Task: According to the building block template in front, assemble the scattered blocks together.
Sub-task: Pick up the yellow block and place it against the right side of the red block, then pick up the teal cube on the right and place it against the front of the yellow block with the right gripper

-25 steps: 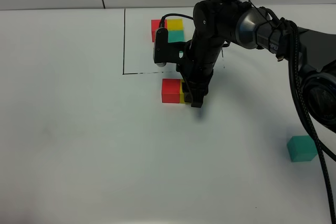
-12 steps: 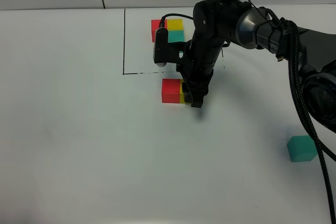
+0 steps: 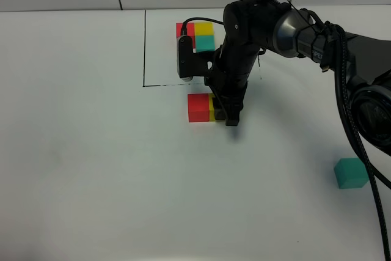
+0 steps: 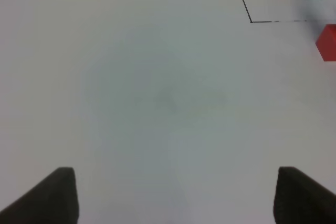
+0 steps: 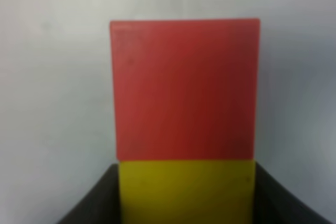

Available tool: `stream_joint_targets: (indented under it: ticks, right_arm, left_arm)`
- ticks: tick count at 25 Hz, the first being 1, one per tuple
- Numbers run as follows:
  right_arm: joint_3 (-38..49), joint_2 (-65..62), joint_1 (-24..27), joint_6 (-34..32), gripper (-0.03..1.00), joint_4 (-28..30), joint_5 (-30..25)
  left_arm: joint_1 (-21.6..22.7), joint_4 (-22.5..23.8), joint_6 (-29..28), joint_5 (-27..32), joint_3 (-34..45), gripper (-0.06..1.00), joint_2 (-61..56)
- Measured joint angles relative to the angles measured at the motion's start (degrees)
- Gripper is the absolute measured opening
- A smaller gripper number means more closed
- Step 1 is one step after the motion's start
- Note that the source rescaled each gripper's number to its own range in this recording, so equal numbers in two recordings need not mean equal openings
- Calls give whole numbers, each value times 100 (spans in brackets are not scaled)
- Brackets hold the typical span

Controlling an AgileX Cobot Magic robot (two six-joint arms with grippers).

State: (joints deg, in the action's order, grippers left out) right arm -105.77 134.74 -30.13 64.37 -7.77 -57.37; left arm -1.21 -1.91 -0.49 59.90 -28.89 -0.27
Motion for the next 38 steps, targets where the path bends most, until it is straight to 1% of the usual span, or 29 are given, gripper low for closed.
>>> stream_joint_targets:
  ticks: [14,15,16,17,22,24,26,31,37,38]
  right_arm:
    - [0,0,0,1,0,0,38]
    - [0,0,0,1,2,0,38]
    - [0,11,-2,-5,4,15,50]
    - [19,66,-9,-5,12,49,57]
    - [18,109,-26,-55,59,108,57]
    - [18,109,-26,-188,69,211,51]
    - [18,109,-30,-417,74,335,17]
    - [31,58,30,-1060,76,723,-220]
    - [145,-305,551,-1974,76,777,-893]
    - [255,-419,656,-2117,75,777,-928]
  left_arm:
    - [0,0,0,0,0,93,0]
    - [0,0,0,0,0,93,0]
    - [0,0,0,0,0,93,0]
    - [0,0,0,0,0,93,0]
    - [0,0,0,0,0,93,0]
    - [0,0,0,0,0,93,0]
    - [0,0,0,0,0,93,0]
    - [0,0,0,0,0,93,0]
    - [0,0,0,0,0,93,0]
    - [0,0,0,0,0,93,0]
